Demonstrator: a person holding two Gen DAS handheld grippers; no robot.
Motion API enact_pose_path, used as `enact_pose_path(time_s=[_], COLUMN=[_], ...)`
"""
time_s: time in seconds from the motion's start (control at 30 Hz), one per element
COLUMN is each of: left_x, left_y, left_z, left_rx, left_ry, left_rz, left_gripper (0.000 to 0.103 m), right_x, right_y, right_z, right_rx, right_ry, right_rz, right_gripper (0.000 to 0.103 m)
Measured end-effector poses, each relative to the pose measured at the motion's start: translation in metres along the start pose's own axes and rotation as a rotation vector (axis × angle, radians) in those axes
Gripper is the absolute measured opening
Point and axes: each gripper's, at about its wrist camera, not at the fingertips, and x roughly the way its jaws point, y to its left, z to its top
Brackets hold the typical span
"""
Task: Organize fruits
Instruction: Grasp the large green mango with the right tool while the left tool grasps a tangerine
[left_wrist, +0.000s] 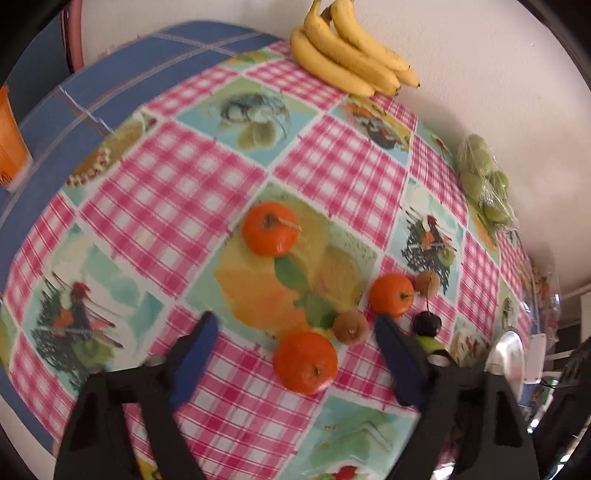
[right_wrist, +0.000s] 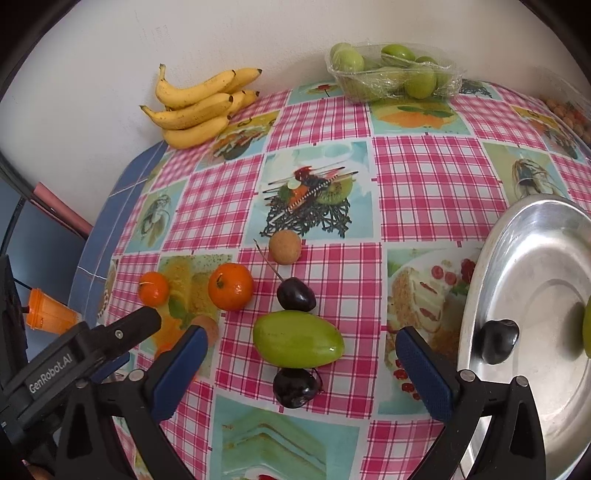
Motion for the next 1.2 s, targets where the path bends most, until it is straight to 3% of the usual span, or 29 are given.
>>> enact_pose_path(time_s=[0.2, 0.47, 0.6, 0.73, 1.07, 1.13, 1.2], left_x=[0.009, 0.013, 0.013, 0.019, 0.022, 0.023, 0.023], left_y=[0.000, 0.002, 0.000, -0.005, -0.005, -0.006, -0.005], left_z=[-0.004, -0.005, -0.005, -0.008, -0.006, -0.006, -0.005], left_rx=[-0.033, -0.051, -0.052, -0.039, -0.025, -0.020, -0.014], left_ry=[0.064, 0.085, 0.090, 0.113, 0.109, 0.107, 0.101], left_rz=[-0.039, -0.058, -0.068, -0.074, -0.056, -0.052, -0.036], left_gripper=[0.061, 0.060, 0.060, 0.060, 0.060, 0.054, 0.041], right_x=[0.007, 0.013, 0.015, 0.014, 0.014, 0.014, 0.015], right_y=[0.000, 0.004, 0.005, 0.007, 0.005, 0.005, 0.005], right_z=[0.000, -0.001, -0.003, -0.003, -0.003, -0.003, -0.003], right_rx=[0.006, -0.005, -0.017, -0.027, -0.034, -0.036, -0.037], right_ry=[0.003, 0.016, 0.030, 0.030, 0.036, 0.037, 0.037], right_rz=[0.000, -0.004, -0.007, -0.012, -0.005, -0.008, -0.010], right_gripper=[0.098, 0.081, 0.078, 0.060, 0.059, 0.059, 0.059])
